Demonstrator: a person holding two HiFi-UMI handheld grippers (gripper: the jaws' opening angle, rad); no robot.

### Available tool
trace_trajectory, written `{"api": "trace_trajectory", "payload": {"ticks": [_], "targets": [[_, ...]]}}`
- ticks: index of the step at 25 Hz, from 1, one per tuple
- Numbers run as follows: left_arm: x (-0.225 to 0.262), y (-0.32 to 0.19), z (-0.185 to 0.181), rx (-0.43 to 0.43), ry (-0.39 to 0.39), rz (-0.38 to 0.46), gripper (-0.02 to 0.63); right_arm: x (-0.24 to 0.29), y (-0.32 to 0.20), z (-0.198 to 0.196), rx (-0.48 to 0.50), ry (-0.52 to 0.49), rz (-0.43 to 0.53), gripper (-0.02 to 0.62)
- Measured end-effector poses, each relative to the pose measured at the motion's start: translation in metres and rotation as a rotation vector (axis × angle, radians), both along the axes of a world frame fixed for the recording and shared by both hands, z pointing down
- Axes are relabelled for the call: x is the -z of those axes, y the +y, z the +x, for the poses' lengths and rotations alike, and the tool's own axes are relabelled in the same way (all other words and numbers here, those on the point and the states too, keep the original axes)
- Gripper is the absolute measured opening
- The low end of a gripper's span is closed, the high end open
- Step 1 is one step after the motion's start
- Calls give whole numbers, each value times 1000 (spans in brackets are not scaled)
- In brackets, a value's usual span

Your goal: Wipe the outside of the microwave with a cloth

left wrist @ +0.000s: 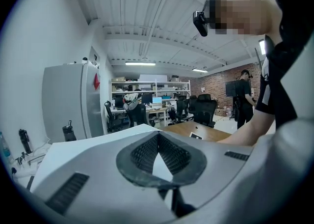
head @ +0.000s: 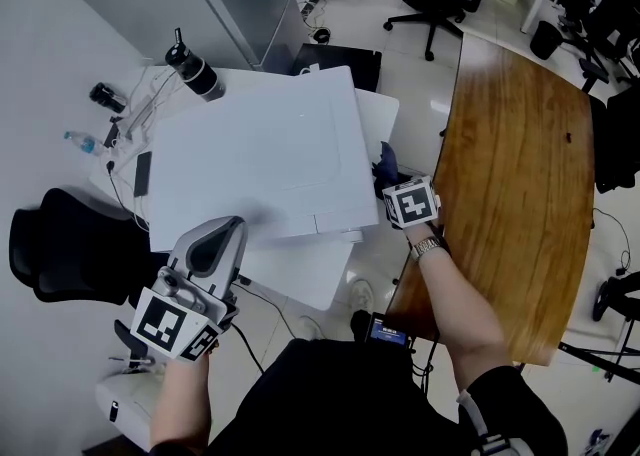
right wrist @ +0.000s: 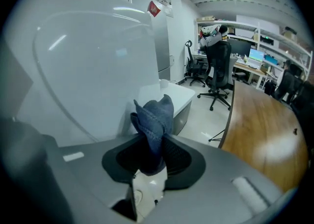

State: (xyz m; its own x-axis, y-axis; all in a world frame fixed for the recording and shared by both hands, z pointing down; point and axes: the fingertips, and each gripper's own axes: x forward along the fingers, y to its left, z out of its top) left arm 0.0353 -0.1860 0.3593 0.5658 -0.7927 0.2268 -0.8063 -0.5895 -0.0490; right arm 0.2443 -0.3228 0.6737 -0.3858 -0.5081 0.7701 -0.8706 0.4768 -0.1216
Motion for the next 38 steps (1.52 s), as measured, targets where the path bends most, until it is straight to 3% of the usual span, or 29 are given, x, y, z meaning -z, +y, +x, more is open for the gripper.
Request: {"api": "trace_trajectory", "payload": {"ticks": [13, 21, 29, 38], "targets": [[2, 41, -36, -60, 90, 28, 5, 74, 74, 22, -120, 34, 130, 97], [4, 86, -67, -95, 139, 36, 5, 129, 157, 2, -178, 27, 203, 97], [4, 134, -111, -71, 169, 52, 5, 158, 228, -70, -101, -7, 264, 97], [-6, 183, -185, 50, 177, 49, 5, 176, 261, -229, 185, -102, 398, 98]]}}
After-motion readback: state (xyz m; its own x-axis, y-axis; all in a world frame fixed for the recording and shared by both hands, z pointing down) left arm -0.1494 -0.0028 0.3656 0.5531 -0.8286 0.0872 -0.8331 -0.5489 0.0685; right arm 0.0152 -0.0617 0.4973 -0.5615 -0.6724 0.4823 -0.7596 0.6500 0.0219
